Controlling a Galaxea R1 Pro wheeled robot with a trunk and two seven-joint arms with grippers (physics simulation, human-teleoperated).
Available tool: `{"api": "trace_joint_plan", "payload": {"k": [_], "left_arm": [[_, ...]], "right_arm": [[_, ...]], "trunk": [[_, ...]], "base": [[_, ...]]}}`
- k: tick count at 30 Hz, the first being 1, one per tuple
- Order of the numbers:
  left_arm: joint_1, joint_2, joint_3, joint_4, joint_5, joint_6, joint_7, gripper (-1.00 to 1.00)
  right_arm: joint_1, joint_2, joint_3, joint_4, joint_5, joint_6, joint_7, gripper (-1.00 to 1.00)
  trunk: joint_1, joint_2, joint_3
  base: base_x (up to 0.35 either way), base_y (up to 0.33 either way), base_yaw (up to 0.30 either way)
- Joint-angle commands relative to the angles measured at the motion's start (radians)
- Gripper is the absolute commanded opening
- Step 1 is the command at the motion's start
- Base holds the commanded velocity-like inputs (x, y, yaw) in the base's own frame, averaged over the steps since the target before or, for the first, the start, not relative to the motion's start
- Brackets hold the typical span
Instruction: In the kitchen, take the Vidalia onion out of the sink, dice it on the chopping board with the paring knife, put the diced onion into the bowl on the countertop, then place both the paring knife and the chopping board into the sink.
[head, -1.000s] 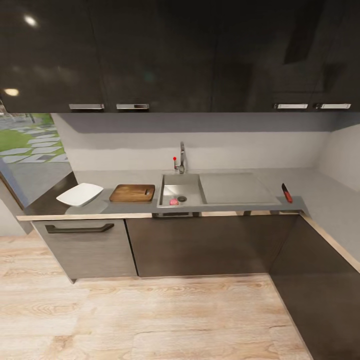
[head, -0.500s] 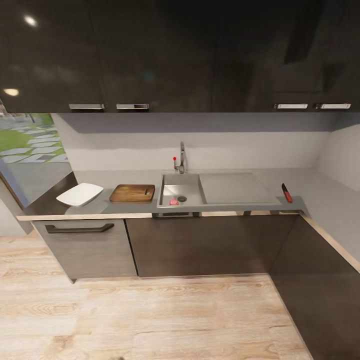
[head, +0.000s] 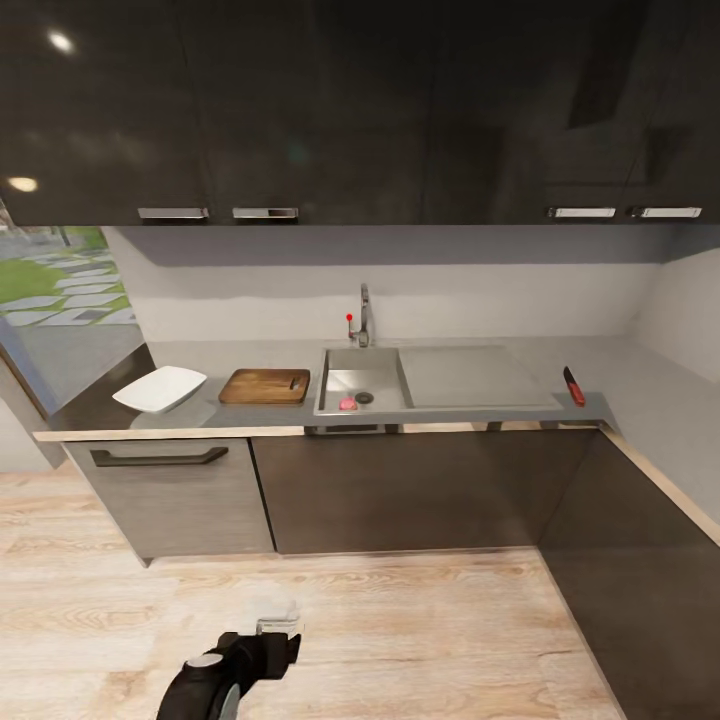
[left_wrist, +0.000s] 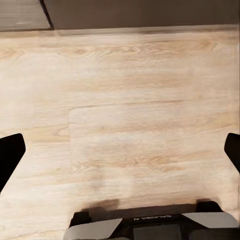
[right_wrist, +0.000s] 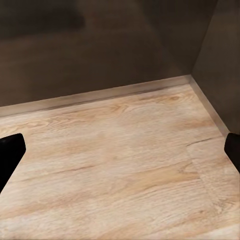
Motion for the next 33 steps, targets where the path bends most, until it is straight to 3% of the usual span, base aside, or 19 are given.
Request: {"api": "trace_joint_plan", "payload": {"k": [1,6,8,9,13,14,16,17,18,20,25,33], "left_arm": [[-0.025,-0.004,-0.010,-0.017,-0.002,0.027,0.004,1.00],[-0.143,-0.013,-0.046,-0.039,-0.001,0.092,0.006,1.00],[-0.219,-0.014,-0.051,-0.041,-0.001,0.144,0.006,1.00],[-0.364,-0.015,-0.053,-0.037,0.004,0.183,0.007,1.00],[-0.611,-0.017,-0.054,0.033,0.013,0.203,0.007,1.00],[-0.702,-0.019,-0.054,0.093,0.022,0.207,0.007,1.00],[-0.788,-0.020,-0.055,0.161,0.031,0.208,0.008,1.00],[-0.913,-0.021,-0.055,0.295,0.044,0.208,0.008,1.00],[-0.955,-0.021,-0.055,0.351,0.047,0.208,0.008,1.00],[-0.996,-0.021,-0.055,0.413,0.050,0.207,0.009,1.00],[-1.034,-0.019,-0.054,0.469,0.052,0.208,0.005,1.00],[-1.040,-0.008,-0.060,0.425,0.053,0.211,-0.003,1.00]], "right_arm": [[-0.001,0.000,-0.009,0.001,0.004,-0.003,0.005,1.00],[-0.001,0.000,-0.010,0.001,0.004,-0.003,0.004,1.00],[-0.001,-0.001,-0.010,0.001,0.004,-0.003,0.004,1.00],[-0.001,-0.001,-0.010,0.001,0.004,-0.003,0.004,1.00],[-0.001,-0.001,-0.011,0.001,0.004,-0.003,0.003,1.00],[-0.001,-0.001,-0.012,0.001,0.004,-0.003,0.003,1.00],[-0.001,-0.001,-0.012,0.001,0.004,-0.003,0.003,1.00],[-0.001,-0.001,-0.012,0.001,0.004,-0.003,-0.004,1.00],[-0.001,-0.001,-0.012,0.001,0.004,-0.003,-0.007,1.00],[-0.001,0.000,-0.012,0.001,0.004,-0.003,-0.011,1.00],[-0.001,0.000,-0.012,0.001,0.004,-0.003,-0.017,1.00],[-0.001,0.000,-0.012,0.001,0.004,-0.003,-0.019,1.00]], "trunk": [[0.001,-0.002,-0.002],[0.001,-0.002,-0.002],[0.001,-0.002,-0.002],[0.001,-0.002,-0.002],[0.001,-0.002,-0.002],[0.001,-0.002,-0.002],[0.001,-0.002,-0.002],[0.001,-0.002,-0.002],[0.001,-0.002,-0.002],[0.001,-0.002,-0.002],[0.001,-0.002,-0.002],[0.001,-0.002,-0.002]], "base": [[0.000,0.000,0.000],[0.000,0.000,0.000],[0.000,0.000,0.000],[0.000,0.000,0.000],[0.000,0.000,0.000],[0.000,0.000,0.000],[0.000,0.000,0.000],[0.000,0.000,0.000],[0.000,0.000,0.000],[0.000,0.000,0.000],[0.000,0.000,0.000],[0.000,0.000,0.000]]}}
